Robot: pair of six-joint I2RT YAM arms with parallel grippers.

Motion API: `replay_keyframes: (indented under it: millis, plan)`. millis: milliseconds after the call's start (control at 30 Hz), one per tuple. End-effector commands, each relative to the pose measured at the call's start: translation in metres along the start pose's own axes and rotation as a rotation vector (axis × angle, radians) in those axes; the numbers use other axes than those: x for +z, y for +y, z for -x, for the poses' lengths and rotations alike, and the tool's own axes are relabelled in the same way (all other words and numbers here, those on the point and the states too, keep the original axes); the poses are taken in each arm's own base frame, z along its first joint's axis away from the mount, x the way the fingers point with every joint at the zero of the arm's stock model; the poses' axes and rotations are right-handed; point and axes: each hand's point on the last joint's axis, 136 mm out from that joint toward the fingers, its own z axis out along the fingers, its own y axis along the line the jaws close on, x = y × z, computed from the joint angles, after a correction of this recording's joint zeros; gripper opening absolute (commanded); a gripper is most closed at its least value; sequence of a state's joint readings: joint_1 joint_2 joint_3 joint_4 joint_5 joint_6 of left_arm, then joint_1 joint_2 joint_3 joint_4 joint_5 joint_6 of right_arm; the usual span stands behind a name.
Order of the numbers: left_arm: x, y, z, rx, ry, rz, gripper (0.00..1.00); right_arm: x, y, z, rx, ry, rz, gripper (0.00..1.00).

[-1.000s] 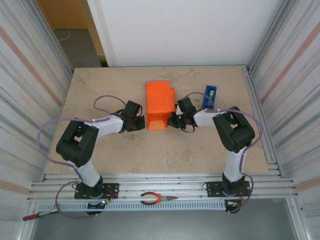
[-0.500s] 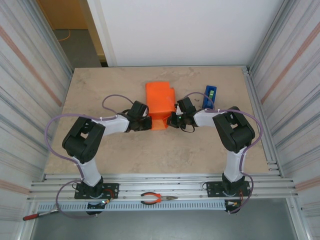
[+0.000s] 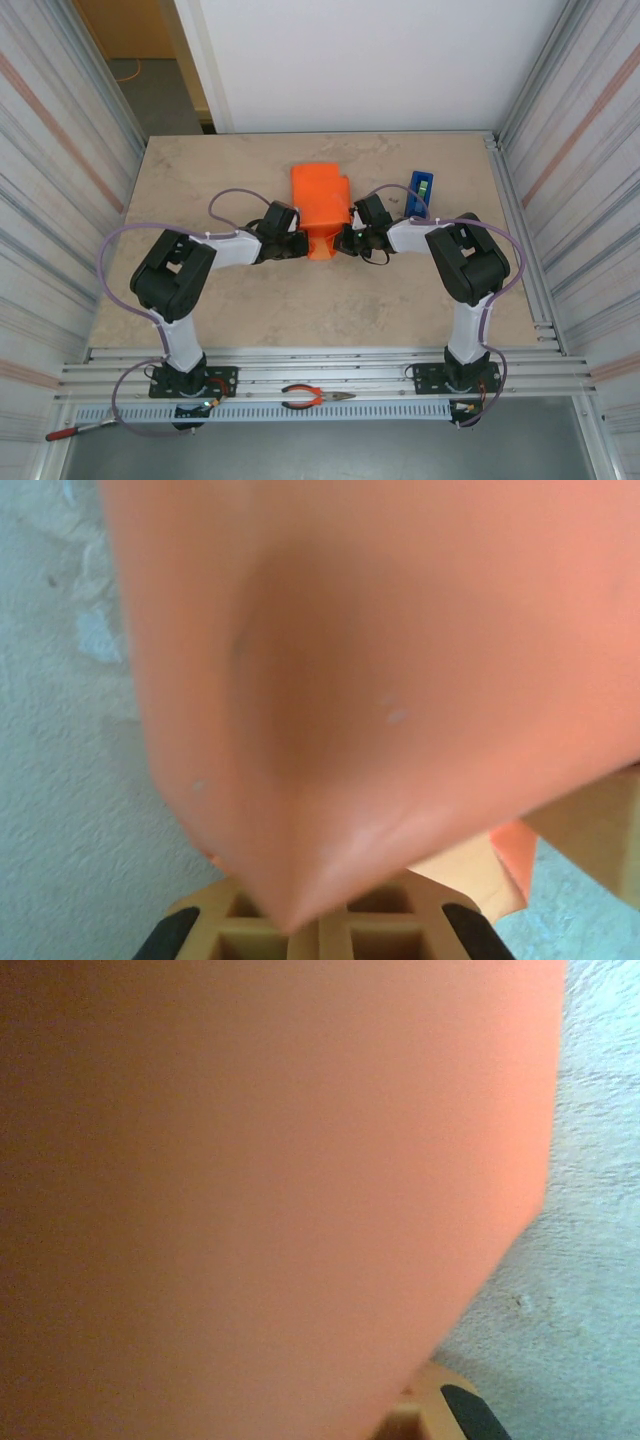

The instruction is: Wrap the gift box in paper

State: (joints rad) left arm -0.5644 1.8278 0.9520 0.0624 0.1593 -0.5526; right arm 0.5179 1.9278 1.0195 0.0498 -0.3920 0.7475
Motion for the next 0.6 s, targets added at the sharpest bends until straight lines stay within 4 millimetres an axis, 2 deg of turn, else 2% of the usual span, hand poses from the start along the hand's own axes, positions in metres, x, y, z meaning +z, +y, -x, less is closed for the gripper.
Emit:
replay_keyframes:
  millis: [0, 367, 567]
  plan:
    - [0.002, -0.013, 0.012, 0.034, -0.036, -0.049, 0.0, 0.019, -0.044, -0.044, 0.034, 0.132, -0.154, 0.0]
    - [0.015, -0.02, 0.027, 0.039, -0.067, -0.068, 0.0, 0.02, -0.044, -0.045, 0.035, 0.138, -0.158, 0.0]
    - [0.015, -0.027, 0.034, 0.051, -0.111, -0.078, 0.0, 0.021, -0.044, -0.045, 0.032, 0.14, -0.158, 0.0]
